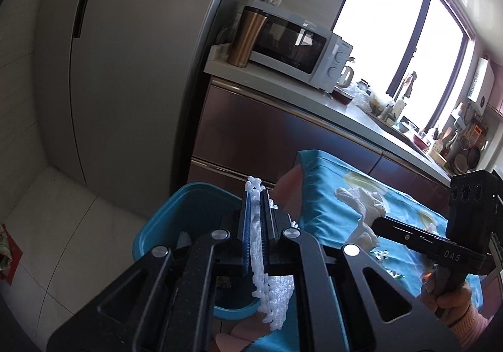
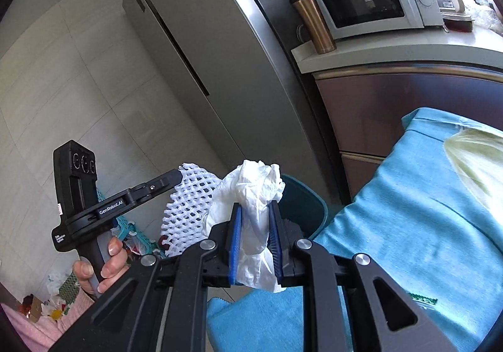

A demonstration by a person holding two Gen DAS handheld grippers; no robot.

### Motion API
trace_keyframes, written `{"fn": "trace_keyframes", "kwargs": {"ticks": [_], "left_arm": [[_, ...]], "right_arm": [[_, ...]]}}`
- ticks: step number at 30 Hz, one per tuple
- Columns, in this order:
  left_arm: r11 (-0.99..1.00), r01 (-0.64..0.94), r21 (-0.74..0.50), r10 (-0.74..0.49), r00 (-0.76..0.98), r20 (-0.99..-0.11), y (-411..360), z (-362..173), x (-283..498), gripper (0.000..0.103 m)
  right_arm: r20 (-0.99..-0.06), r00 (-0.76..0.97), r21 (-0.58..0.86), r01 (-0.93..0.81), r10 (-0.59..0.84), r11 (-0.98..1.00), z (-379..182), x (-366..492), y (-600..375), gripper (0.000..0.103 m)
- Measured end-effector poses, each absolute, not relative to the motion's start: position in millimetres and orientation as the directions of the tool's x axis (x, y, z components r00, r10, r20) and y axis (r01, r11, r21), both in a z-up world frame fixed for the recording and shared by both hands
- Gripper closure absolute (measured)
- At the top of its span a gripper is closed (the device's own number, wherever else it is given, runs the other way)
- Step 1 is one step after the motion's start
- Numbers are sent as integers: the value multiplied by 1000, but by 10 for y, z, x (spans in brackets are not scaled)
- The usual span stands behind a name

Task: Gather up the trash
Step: 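Carry the tissue and foam net to the teal bin and release both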

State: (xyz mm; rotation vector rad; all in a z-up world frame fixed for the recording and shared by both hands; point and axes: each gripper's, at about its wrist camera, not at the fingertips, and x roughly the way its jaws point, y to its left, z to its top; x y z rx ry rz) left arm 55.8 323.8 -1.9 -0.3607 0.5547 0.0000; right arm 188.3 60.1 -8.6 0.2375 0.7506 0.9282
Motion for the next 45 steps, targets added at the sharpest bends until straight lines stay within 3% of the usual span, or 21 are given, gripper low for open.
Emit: {"fn": "trace_keyframes", "kwargs": {"ticks": [15, 25, 32, 40, 45], "left_arm": [[937, -225, -267, 22, 802, -597, 3463, -474, 831, 97], [927, -267, -264, 30, 754, -657, 3489, -795, 1067, 97], [929, -255, -269, -7, 714, -700, 3457, -1045, 1232, 95], [931, -233, -282, -39, 703, -710, 3343, -1167, 1235, 85], [954, -160, -255, -50, 751, -659, 3087, -962, 1073, 68]], "right_arm": [[-609, 306, 500, -568, 731, 654, -508, 2261, 1386, 86], [-685, 274, 492, -510, 675, 706, -698, 2415, 1577, 83], [-686, 265, 505, -497, 678, 706, -730, 2430, 1550, 80], [-654, 279, 515, -517, 703, 684, -653, 2333, 1399, 74], [-606, 305, 501, -571, 734, 651, -408, 2099, 1193, 65]]}}
